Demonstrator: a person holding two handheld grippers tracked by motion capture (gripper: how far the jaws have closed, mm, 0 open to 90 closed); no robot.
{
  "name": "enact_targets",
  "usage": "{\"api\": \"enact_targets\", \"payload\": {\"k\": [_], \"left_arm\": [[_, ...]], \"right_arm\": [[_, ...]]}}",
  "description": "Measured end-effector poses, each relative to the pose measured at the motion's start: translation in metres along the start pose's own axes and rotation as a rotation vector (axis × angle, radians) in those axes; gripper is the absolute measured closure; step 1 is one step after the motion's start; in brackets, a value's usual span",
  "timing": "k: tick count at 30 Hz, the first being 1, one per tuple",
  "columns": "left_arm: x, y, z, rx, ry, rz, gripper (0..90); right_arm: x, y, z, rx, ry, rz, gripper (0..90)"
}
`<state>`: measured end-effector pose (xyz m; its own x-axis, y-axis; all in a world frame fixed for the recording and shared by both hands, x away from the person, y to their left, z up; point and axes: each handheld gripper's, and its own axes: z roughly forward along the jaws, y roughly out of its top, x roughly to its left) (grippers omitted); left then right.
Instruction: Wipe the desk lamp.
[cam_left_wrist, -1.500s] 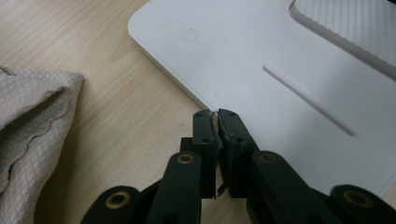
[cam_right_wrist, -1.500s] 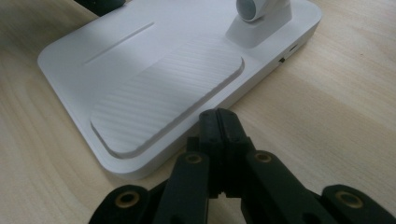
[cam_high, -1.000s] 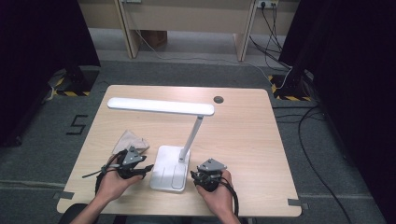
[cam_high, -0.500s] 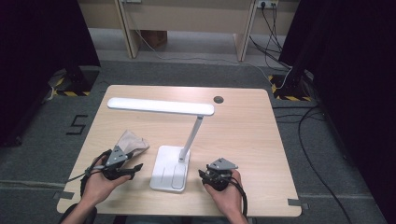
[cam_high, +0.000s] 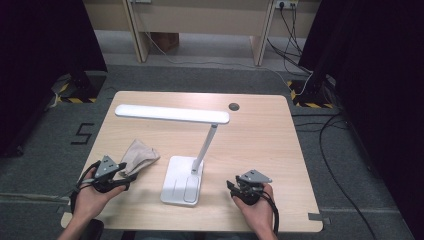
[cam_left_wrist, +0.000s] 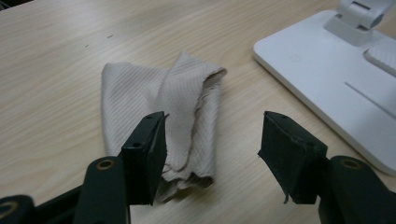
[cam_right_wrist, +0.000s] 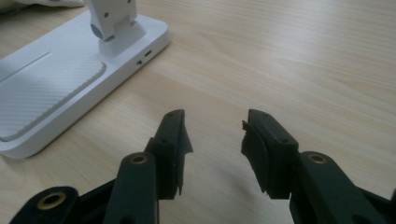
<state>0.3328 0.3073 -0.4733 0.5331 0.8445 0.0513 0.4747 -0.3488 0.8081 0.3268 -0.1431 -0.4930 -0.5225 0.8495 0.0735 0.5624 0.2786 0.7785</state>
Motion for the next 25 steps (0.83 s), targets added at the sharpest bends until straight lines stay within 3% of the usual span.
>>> {"api": "enact_targets", "payload": {"k": [8,13,17,19,25], "left_arm": [[0.026,-0.016,-0.008,-0.002,0.080,-0.074,40.0],[0.034,-0.026,-0.007,-0.012,0.106,-0.123,40.2],[0.037,-0.034,-0.004,-0.049,0.106,-0.163,41.0],[0.037,-0.037,-0.003,-0.066,0.108,-0.170,41.4],[0.039,-0.047,0.003,-0.083,0.117,-0.162,42.6]], "right_arm": [[-0.017,-0.011,-0.016,-0.019,-0.033,0.040,57.9],[-0.024,-0.017,-0.024,-0.046,-0.049,0.071,55.6],[-0.029,-0.024,-0.026,-0.099,-0.075,0.095,48.3],[-0.029,-0.027,-0.027,-0.135,-0.091,0.108,45.4],[-0.026,-0.030,-0.023,-0.184,-0.108,0.065,41.4]]}}
